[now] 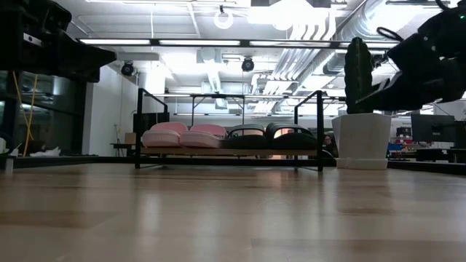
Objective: Pick and place slides into the shelf
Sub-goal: Return to Home Position
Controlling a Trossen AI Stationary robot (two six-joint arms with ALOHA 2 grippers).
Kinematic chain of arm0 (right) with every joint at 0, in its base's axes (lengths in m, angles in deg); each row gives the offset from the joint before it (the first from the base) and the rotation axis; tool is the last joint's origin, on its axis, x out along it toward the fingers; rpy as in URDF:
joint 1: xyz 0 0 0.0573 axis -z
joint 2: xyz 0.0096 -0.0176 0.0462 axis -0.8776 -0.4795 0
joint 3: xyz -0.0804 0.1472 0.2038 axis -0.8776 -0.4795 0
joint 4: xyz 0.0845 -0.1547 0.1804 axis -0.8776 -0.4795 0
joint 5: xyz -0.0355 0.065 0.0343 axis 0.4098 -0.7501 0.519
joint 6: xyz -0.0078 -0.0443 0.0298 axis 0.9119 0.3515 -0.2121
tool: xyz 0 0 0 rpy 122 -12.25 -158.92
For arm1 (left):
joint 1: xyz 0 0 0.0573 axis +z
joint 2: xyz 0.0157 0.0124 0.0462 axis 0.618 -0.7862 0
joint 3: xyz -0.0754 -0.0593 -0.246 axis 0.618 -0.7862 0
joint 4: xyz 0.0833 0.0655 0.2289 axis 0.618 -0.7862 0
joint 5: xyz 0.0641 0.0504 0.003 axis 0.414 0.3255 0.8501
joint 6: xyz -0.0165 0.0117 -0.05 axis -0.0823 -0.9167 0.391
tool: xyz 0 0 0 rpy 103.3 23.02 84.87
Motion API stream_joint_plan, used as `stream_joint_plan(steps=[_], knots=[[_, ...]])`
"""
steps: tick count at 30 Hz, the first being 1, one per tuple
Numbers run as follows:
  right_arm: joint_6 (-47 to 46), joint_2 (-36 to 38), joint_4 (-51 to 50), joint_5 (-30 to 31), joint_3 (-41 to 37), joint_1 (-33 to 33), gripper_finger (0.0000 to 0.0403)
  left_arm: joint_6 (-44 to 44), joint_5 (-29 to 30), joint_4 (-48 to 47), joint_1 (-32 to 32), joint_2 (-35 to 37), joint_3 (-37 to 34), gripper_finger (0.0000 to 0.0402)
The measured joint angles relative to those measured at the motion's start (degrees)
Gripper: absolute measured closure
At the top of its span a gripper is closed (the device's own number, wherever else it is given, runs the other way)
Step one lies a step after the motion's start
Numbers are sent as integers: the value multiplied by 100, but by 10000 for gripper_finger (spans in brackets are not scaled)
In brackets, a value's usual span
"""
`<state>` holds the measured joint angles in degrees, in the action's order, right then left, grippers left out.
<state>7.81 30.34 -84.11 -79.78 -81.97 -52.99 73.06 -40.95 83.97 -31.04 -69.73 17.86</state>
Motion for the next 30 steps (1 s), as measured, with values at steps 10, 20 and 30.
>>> stream_joint_plan(steps=[10, 20, 30], knots=[[-143, -2, -342, 626, 0, 0, 403, 0, -2, 0, -2, 0, 0, 401], [100, -2, -355, 1015, 0, 0, 403, 1, -1, 0, 0, 0, 0, 401], [262, -2, -337, 998, 0, 0, 403, -88, -2, 0, 0, 0, 0, 401]])
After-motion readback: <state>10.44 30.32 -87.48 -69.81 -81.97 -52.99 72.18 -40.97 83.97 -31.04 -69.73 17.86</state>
